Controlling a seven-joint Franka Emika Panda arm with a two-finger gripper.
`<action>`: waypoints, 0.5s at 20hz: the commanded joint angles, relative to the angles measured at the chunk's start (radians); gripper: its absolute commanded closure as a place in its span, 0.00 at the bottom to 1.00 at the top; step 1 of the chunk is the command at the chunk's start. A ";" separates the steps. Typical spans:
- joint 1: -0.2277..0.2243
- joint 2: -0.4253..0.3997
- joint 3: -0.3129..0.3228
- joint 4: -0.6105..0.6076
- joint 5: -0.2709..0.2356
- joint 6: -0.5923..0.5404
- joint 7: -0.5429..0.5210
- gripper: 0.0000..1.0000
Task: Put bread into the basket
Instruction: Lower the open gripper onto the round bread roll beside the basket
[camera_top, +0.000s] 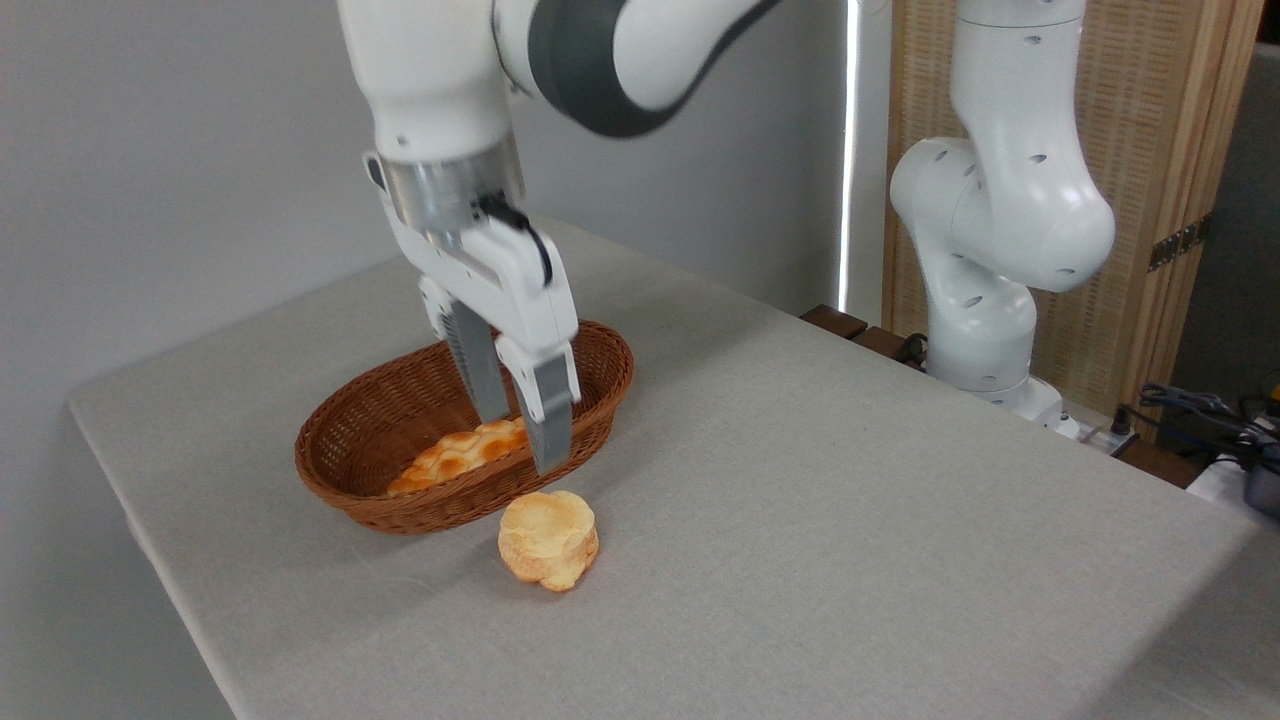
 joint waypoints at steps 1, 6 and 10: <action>0.005 -0.014 0.014 -0.042 0.004 0.027 0.087 0.00; 0.005 -0.008 0.014 -0.080 0.001 0.074 0.108 0.00; 0.005 0.000 0.014 -0.103 -0.026 0.130 0.111 0.00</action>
